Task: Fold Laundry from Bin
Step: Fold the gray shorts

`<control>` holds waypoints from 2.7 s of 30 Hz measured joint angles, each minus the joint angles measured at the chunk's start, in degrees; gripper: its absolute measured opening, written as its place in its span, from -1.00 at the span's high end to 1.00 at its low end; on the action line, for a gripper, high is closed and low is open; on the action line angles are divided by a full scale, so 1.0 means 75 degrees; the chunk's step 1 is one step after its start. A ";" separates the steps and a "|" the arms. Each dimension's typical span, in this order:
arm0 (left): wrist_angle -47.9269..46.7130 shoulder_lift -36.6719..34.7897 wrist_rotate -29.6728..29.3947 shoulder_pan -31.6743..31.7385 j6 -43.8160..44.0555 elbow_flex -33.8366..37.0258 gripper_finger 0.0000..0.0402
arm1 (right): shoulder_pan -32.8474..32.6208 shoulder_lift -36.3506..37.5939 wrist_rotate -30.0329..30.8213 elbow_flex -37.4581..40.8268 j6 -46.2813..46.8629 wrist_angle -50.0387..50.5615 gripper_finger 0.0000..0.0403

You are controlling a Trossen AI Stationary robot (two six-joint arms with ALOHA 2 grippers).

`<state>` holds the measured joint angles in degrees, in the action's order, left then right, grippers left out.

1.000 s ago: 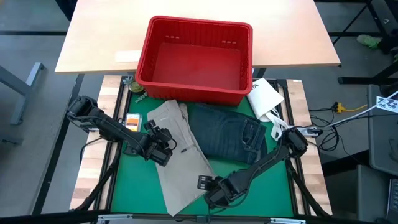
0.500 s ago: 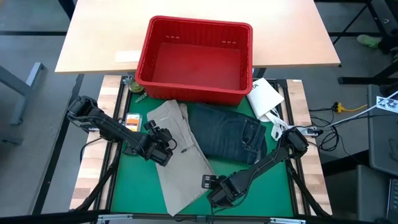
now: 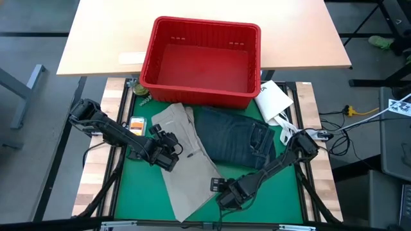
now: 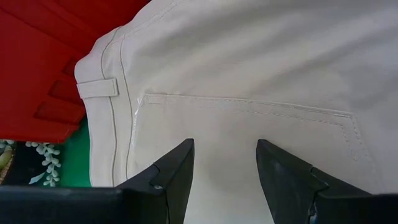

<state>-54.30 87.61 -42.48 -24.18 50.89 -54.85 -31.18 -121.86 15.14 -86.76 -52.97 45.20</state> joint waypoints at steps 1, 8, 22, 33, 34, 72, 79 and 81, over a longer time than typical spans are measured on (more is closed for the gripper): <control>0.0000 0.0000 -0.0003 0.0000 0.0000 0.0000 0.16 | 0.0009 0.0001 -0.0041 0.0003 0.0000 -0.0023 0.09; 0.0018 0.0000 -0.0002 -0.0003 0.0000 0.0000 0.16 | 0.0178 0.0000 -0.0286 0.0021 0.0000 -0.0170 0.26; 0.0271 0.0000 0.0820 -0.0184 -0.0129 -0.0080 0.16 | 0.0440 -0.0037 -0.0243 0.0035 0.0020 -0.0805 0.94; 0.0446 0.0000 0.2568 -0.1654 0.0049 -0.1245 0.16 | 0.0423 -0.0053 -0.0376 0.0041 0.0364 -0.1502 0.88; 0.0593 0.0000 0.2914 -0.1835 0.0208 -0.1279 0.16 | 0.0422 -0.0058 -0.0389 0.0041 0.0460 -0.1588 0.89; 0.5729 0.2188 0.3134 -0.4178 0.0020 -0.1288 -0.21 | 0.0414 -0.0044 -0.0572 0.0038 0.0629 -0.1668 0.89; 0.5679 0.2709 0.3131 -0.4377 -0.0336 -0.1288 -0.20 | 0.0414 -0.0044 -0.0574 0.0033 0.0629 -0.1640 0.89; 0.5664 0.2926 0.3050 -0.4377 -0.0350 -0.1288 -0.20 | 0.0414 -0.0044 -0.0574 0.0033 0.0630 -0.1639 0.89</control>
<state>-11.83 109.56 -19.60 -57.01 48.27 -64.51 -28.08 -122.19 10.84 -86.52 -48.24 32.91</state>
